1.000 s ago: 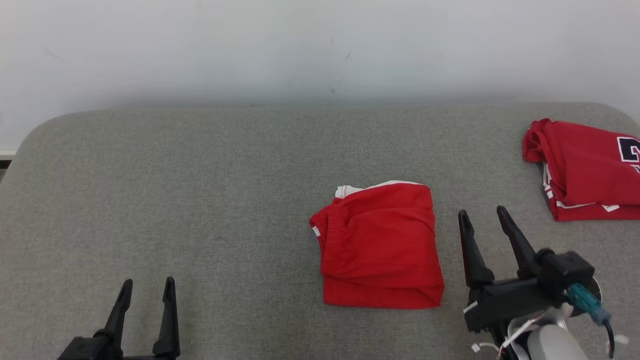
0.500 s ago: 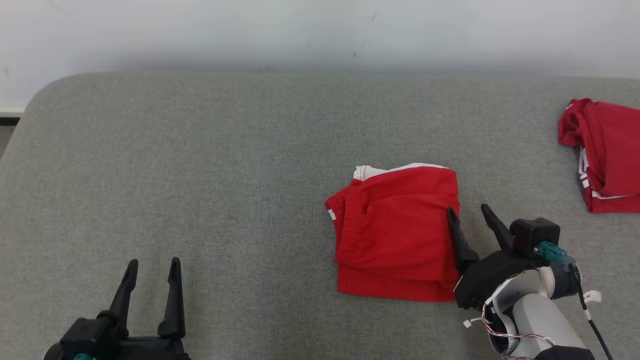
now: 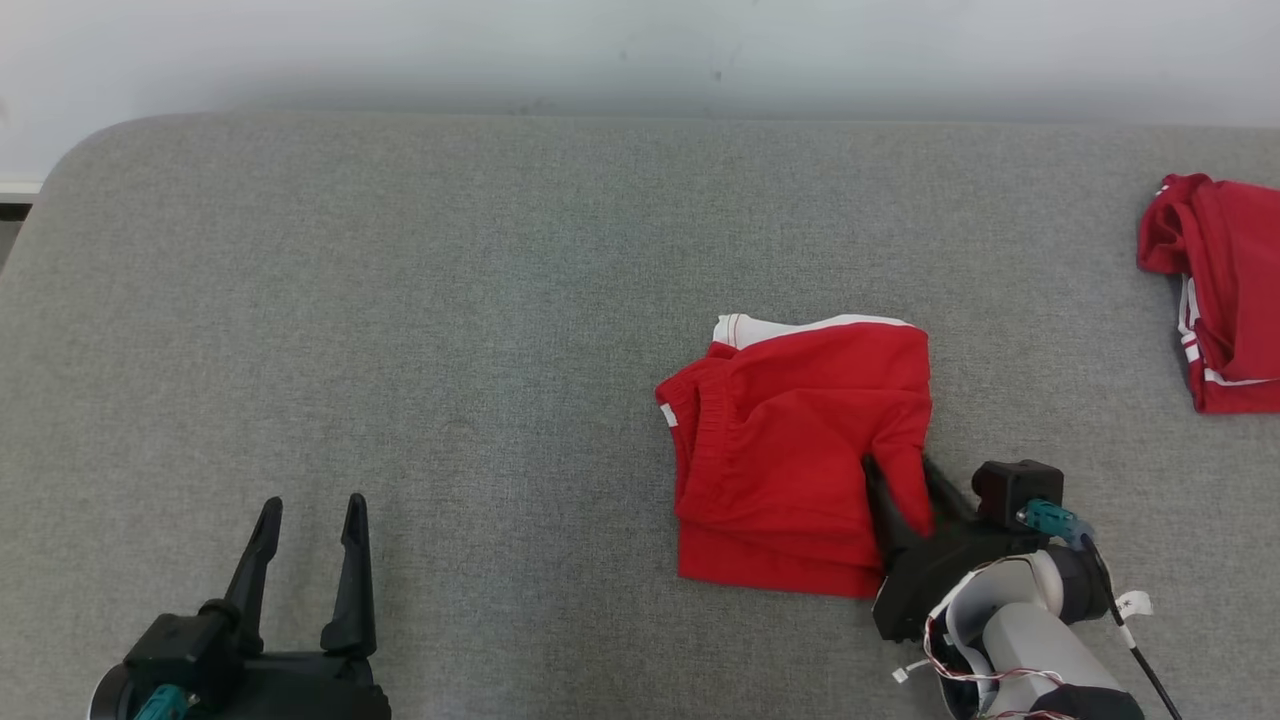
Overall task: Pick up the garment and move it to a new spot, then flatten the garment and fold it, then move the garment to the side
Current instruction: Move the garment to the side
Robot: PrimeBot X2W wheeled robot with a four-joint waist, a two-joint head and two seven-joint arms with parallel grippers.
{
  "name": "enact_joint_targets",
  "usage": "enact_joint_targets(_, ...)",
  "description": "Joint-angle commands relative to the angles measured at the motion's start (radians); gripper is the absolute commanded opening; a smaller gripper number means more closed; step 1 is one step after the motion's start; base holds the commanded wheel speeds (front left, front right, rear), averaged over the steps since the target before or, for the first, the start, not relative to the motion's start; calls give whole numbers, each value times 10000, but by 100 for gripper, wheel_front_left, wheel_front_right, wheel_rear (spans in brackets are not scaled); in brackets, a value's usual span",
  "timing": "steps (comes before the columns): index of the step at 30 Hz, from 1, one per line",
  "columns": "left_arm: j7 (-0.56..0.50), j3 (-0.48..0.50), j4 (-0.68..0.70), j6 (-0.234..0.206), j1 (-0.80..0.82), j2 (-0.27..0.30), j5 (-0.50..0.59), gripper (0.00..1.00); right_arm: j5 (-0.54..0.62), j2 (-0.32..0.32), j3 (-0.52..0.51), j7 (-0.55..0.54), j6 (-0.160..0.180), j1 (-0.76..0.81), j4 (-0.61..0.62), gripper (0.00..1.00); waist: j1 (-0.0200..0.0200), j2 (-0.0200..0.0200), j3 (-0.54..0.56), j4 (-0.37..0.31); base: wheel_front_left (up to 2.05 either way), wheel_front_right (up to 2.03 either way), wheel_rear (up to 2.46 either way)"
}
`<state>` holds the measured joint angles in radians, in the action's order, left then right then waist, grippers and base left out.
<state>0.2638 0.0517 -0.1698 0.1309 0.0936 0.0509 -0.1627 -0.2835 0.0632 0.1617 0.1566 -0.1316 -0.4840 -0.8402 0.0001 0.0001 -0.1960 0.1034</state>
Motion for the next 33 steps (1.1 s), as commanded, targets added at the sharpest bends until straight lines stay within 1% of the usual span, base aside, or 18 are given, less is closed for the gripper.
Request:
enact_joint_targets(1,-1,3,-35,-12,41,-1,-48,100,-147,-119,167,7,21,55,-265,0,-1,-1,22,-12,0,0,0)
enact_joint_targets(4,-1,-20,-81,-12,-12,-3,-65,100,-322,-75,357,144,23,-194,-544,0,-1,-1,71,-37,0,0,0)
enact_joint_targets(7,-1,-17,-73,-12,-56,-2,-79,100,-362,133,584,239,24,-565,-734,0,-1,-1,98,-110,0,0,0)
enact_joint_targets(13,-1,-152,17,-12,10,17,-81,100,-418,888,1369,62,23,-1348,-676,0,-1,-1,-158,-396,0,0,0)
enact_joint_targets(18,1,-255,231,-12,358,145,-172,100,-616,1824,2093,-338,23,-2184,-106,0,-1,-1,-848,-758,0,0,0)
enact_joint_targets(24,-1,-240,684,-12,846,383,-250,100,-859,3086,2911,-922,23,-3409,1138,0,-1,-1,-2137,-1520,0,0,0)
enact_joint_targets(29,-1,-218,1141,-12,1351,663,-250,100,-1202,4275,3153,-1358,23,-4323,2190,0,-1,-1,-3303,-2213,0,0,0)
enact_joint_targets(33,-2,-354,1444,-13,1643,1036,-174,100,-1279,5079,3020,-1707,23,-4805,2907,0,-1,-1,-3991,-2706,0,0,0)
